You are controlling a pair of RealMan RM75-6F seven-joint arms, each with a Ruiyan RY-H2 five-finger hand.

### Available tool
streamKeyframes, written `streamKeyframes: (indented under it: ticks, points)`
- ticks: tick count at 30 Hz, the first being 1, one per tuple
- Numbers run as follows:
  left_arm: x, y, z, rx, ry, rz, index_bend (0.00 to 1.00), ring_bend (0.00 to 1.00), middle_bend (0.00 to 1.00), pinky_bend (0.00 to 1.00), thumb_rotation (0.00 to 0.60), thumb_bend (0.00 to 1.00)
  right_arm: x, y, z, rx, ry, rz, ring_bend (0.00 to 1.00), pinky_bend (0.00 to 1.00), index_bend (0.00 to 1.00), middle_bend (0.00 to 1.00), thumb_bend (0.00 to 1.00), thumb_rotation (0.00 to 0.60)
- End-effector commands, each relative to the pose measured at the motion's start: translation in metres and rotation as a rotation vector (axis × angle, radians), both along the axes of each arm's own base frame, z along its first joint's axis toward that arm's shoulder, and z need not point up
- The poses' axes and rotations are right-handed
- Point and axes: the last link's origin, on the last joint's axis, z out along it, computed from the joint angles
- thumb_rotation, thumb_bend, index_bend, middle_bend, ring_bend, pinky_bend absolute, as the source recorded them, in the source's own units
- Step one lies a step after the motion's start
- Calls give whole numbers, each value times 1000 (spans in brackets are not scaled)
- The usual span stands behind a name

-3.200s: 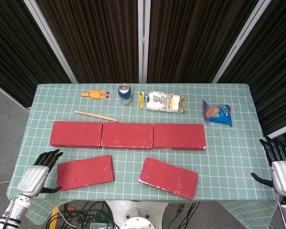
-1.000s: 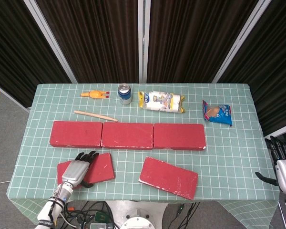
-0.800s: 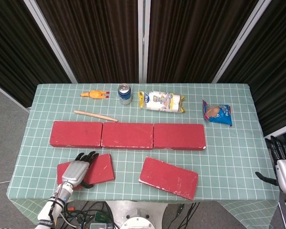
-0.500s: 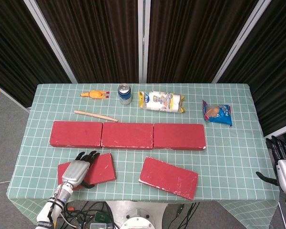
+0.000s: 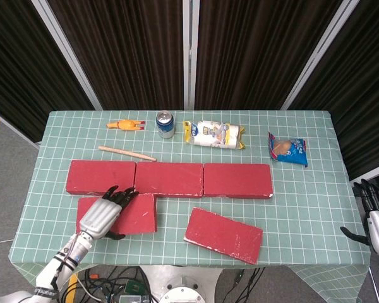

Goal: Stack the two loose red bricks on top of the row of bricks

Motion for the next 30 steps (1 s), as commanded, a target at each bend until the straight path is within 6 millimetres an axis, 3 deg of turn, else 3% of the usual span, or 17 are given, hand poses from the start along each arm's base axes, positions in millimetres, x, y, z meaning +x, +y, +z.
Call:
streamKeyframes:
  ticks: [1,5,11,21,30]
  points:
    - [9,37,24,-23,8,-66,42,171,36,0,600,72,2,-1,-1,3,6,3,0,0,0,0,0,600]
    - [13,65,31,-68,21,-66,42,165,36,0,600,71,5,-2,-2,9,10,10,0,0,0,0,0,600]
    - [21,97,23,-134,35,-66,42,165,45,0,600,71,16,-4,-3,16,17,44,0,0,0,0,0,600]
    - [19,136,0,-194,29,0,45,165,49,0,600,72,29,-7,-5,26,37,73,0,0,0,0,0,600]
    - [17,156,-10,-205,9,48,51,165,85,0,600,71,31,-7,2,5,47,64,0,0,0,0,0,600]
